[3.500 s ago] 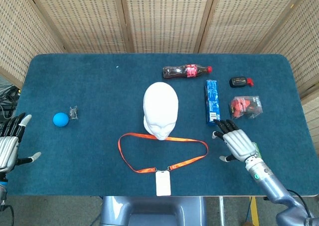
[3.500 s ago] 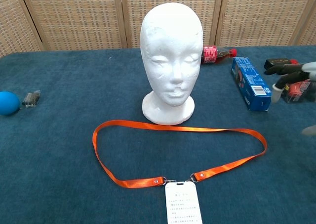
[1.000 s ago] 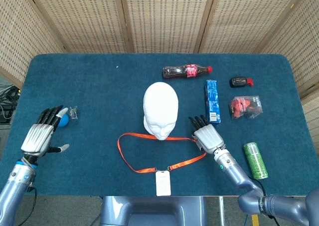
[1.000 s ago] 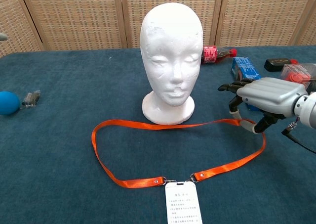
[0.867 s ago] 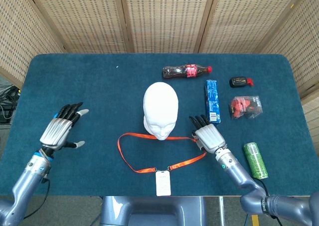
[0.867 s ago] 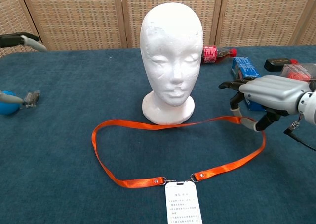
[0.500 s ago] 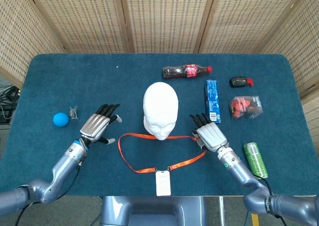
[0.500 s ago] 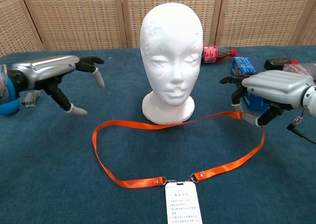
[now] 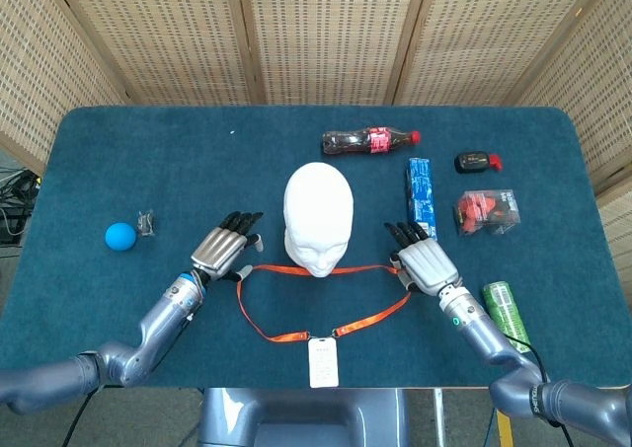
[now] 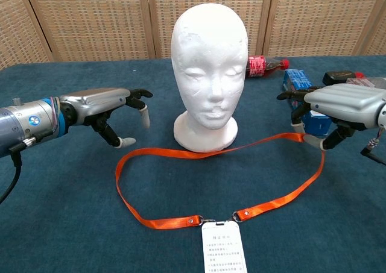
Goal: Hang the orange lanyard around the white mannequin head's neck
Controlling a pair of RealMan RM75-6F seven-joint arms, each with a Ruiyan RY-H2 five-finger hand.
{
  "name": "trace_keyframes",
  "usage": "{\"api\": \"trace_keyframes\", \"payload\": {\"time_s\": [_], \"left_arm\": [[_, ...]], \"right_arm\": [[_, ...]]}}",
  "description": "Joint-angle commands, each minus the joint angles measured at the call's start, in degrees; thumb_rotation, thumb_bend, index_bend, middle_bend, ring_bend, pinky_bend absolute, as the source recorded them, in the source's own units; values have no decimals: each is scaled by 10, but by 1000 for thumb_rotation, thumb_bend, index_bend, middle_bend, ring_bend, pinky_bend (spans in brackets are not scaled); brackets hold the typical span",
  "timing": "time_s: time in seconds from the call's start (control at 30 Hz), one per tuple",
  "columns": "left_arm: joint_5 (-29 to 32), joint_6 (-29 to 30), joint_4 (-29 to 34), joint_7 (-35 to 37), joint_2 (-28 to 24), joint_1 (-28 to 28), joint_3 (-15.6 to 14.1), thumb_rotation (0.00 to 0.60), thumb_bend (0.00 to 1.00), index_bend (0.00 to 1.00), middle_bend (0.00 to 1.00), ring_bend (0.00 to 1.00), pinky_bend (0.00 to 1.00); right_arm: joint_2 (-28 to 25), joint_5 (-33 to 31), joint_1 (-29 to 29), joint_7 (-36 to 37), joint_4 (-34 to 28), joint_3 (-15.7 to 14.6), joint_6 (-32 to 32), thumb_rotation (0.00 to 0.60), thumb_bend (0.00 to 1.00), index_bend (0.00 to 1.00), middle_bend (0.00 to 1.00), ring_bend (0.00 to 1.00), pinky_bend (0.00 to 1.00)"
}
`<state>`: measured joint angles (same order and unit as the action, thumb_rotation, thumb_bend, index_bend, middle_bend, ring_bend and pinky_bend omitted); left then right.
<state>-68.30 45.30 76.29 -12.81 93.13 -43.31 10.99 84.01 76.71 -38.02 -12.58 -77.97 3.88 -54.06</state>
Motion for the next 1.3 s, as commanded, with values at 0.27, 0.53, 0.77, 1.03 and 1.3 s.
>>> {"api": "trace_keyframes", "payload": {"time_s": [0.27,0.53,0.77,1.03,1.3], "left_arm": [[-39,-19,-64,80,30,-11,-24,600,365,439,0,0,0],[-62,-23,-116,131,60,-18,-34,600,369,445,0,0,0],[-67,-27,-142,153,76,-23,-37,600,401,466,0,0,0],[-79,-18,-155,171,82,-22,-42,600,449,526,0,0,0],[-84,-8,-159,174,88,-22,-44,600,451,637,0,0,0]], "right_arm": [[4,-4,3,14,9,0,9,600,766,687,0,0,0],[5,-3,3,30,13,2,14,600,766,687,0,0,0],[6,3,4,33,14,0,14,600,766,687,0,0,0],[8,3,4,33,17,2,16,600,766,687,0,0,0],[9,2,5,34,18,3,16,600,766,688,0,0,0]]}}
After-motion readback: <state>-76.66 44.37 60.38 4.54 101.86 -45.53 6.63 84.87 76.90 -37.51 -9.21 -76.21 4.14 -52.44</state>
